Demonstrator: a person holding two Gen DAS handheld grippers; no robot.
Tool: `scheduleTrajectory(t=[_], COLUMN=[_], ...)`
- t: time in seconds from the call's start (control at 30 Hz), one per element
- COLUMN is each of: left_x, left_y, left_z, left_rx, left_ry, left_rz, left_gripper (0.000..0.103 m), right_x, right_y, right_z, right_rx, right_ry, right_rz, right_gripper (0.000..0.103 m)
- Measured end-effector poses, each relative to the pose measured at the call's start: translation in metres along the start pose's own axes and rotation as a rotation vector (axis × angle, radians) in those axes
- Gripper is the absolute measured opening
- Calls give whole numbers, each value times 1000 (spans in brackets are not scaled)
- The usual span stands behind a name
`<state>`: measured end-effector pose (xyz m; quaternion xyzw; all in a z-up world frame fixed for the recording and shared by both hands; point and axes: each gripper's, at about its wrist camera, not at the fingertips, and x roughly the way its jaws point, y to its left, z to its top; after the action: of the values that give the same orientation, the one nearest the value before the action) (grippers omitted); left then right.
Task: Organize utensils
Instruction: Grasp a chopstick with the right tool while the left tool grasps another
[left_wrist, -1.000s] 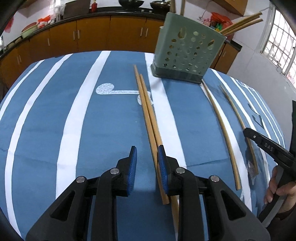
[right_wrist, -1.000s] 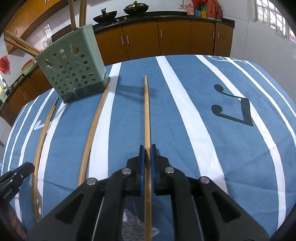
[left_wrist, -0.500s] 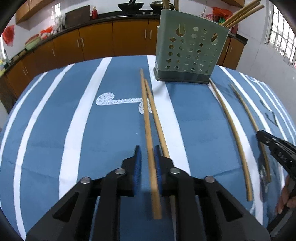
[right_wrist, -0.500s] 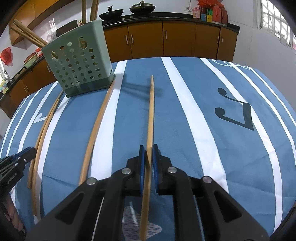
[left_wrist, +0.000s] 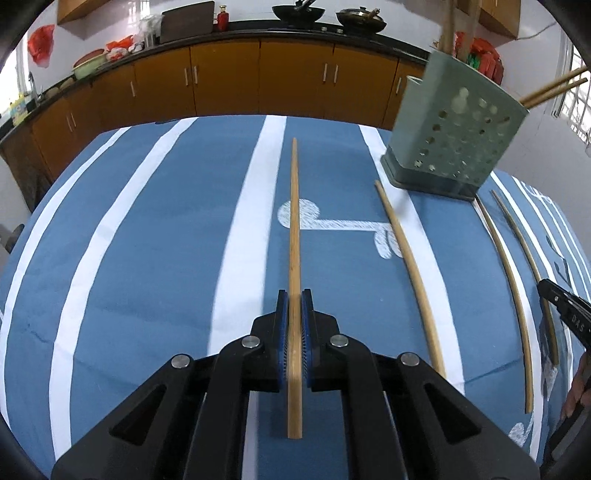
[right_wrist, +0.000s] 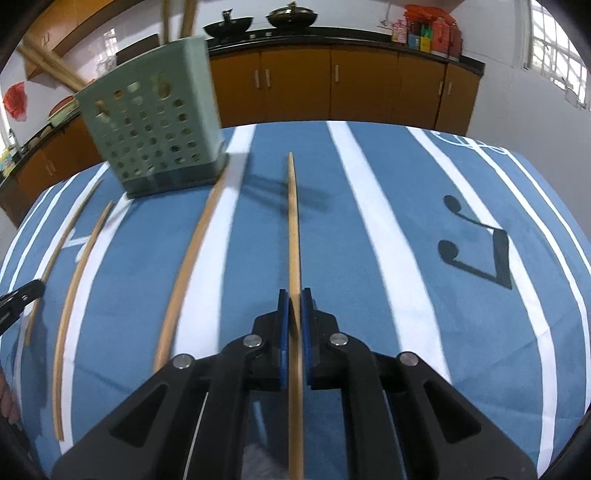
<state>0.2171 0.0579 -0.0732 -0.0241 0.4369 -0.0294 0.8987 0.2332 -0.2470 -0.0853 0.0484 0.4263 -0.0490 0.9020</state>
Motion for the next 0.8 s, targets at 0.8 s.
scheduleTrajectory(t=[0.8], left_x=[1], left_y=[5], left_z=[-2], left_rx=[-26], left_ry=[-26], left_rz=[-26], left_gripper=[9], right_x=[3], right_y=[-8], right_z=[2], right_rx=[16], right_ry=[-10], right_rz=[-2], right_gripper=[9])
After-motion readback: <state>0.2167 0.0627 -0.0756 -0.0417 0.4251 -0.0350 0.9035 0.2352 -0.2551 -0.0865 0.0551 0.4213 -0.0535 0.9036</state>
